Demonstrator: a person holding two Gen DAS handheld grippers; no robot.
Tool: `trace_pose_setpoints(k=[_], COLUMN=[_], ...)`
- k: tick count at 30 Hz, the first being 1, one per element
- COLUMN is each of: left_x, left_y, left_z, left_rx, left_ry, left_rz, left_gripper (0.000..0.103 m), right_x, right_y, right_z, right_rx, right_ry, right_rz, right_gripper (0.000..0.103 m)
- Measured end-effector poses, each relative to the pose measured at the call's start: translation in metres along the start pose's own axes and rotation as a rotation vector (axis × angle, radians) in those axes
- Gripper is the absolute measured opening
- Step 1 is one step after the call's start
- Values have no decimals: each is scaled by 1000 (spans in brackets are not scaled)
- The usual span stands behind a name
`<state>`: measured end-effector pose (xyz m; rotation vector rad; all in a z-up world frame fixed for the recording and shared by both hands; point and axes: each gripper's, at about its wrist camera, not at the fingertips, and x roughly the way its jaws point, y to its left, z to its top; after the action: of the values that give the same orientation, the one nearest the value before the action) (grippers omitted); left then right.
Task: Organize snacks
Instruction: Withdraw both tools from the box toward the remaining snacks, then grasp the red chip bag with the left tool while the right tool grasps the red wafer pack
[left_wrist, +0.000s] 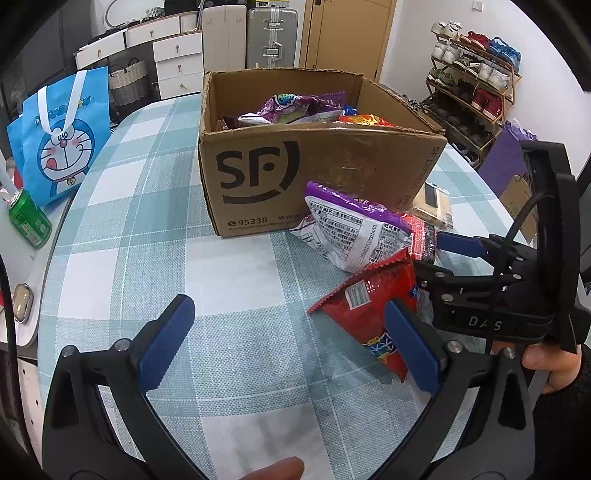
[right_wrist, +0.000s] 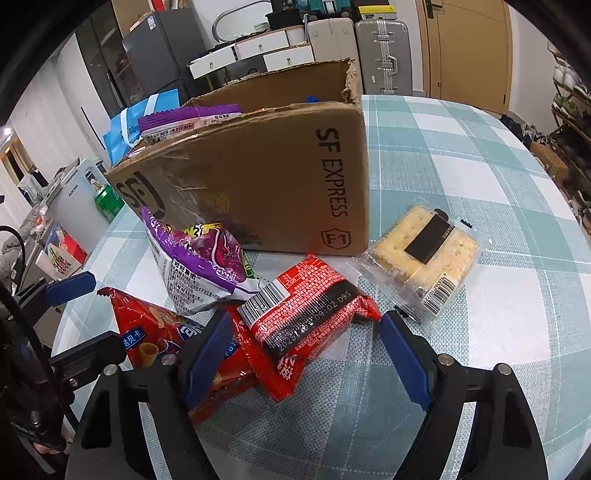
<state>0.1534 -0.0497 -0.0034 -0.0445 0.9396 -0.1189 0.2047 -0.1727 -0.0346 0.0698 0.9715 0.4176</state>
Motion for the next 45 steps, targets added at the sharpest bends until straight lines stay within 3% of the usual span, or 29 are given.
trace_pose_setpoints(k=[3, 7, 11, 21, 25, 28, 31, 36, 45], left_x=[2, 3, 3, 3, 3, 3, 4, 8, 8], left_y=[-1, -2, -2, -3, -3, -3, -3, -4, -5], left_z=[0, -1, -2, -3, -3, -3, -3, -4, -5], left_rx=[5, 6, 6, 10, 12, 13, 15, 21, 28], left_ry=[4, 8, 7, 8, 9, 9, 11, 20, 25], left_rz=[9, 8, 10, 11, 12, 13, 10, 11, 7], left_gripper=[102, 102, 102, 102, 102, 102, 102, 102, 102], right_x=[0, -1, -3, -21, -28, -34, -36, -20, -10], right_y=[4, 6, 11, 4, -10, -15, -14, -2, 2], right_z=[-1, -2, -4, -6, -7, -4, -2, 2, 3], right_rx=[-49, -74, -111, -177, -187, -158, -120, -83, -81], right_ry=[-4, -2, -6, 17, 35, 12, -26, -50, -35], right_rz=[-38, -9, -4, 2, -50, -40, 8, -22, 9], right_gripper=[66, 42, 34, 31, 31, 34, 47, 47, 47])
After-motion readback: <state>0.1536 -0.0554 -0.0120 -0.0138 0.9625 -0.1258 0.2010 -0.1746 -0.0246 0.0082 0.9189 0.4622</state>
